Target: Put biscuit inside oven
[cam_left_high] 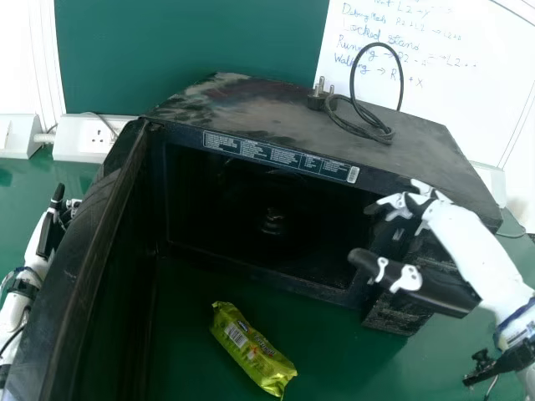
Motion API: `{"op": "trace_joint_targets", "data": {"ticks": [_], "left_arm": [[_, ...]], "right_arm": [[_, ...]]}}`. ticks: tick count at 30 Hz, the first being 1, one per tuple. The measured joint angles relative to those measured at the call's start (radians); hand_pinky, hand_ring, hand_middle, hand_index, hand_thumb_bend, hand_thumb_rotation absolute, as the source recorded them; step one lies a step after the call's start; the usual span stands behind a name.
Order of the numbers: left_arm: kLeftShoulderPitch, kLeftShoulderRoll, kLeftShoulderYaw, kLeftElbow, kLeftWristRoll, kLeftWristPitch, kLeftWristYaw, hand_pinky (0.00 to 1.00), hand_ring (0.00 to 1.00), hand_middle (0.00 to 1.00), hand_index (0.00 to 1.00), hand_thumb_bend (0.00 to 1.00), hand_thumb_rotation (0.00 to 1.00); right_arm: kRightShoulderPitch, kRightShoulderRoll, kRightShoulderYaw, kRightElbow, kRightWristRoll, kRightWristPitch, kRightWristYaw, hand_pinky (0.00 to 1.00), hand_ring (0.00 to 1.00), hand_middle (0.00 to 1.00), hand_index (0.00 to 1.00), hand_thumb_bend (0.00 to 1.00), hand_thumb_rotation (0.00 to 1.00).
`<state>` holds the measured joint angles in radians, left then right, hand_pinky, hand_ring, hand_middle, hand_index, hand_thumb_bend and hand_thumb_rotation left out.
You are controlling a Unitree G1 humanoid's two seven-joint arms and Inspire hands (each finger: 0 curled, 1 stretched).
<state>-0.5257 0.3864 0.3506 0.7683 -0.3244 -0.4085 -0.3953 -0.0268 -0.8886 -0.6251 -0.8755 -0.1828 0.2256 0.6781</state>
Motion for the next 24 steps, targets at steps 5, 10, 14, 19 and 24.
{"op": "trace_joint_targets", "data": {"ticks": [5, 10, 14, 19, 24], "left_arm": [[0.000, 0.000, 0.000, -0.002, 0.000, 0.003, 0.003, 0.28, 0.31, 0.39, 0.49, 0.52, 0.07], [0.000, 0.000, 0.000, -0.002, 0.000, 0.003, 0.000, 0.28, 0.32, 0.39, 0.49, 0.52, 0.07], [0.002, 0.000, 0.000, -0.009, 0.000, 0.003, 0.001, 0.27, 0.31, 0.39, 0.49, 0.52, 0.07], [0.003, -0.003, -0.002, -0.019, 0.002, 0.007, 0.008, 0.27, 0.31, 0.40, 0.49, 0.52, 0.07], [0.004, -0.009, -0.003, -0.020, 0.003, 0.008, 0.007, 0.27, 0.31, 0.40, 0.49, 0.52, 0.07]], "right_arm": [[0.000, -0.028, 0.022, -0.003, -0.047, -0.003, 0.015, 0.49, 0.60, 0.66, 0.82, 0.99, 0.74], [-0.016, -0.139, 0.045, -0.007, -0.035, 0.055, 0.119, 0.68, 0.77, 0.80, 0.85, 0.94, 0.68], [-0.038, -0.211, 0.049, -0.024, -0.019, 0.121, 0.187, 0.71, 0.80, 0.83, 0.86, 0.93, 0.66], [-0.046, -0.225, 0.092, -0.020, -0.011, 0.124, 0.197, 0.72, 0.82, 0.85, 0.89, 0.96, 0.72], [-0.049, -0.247, 0.120, 0.008, -0.011, 0.082, 0.202, 0.76, 0.85, 0.87, 0.89, 0.95, 0.67]]}}
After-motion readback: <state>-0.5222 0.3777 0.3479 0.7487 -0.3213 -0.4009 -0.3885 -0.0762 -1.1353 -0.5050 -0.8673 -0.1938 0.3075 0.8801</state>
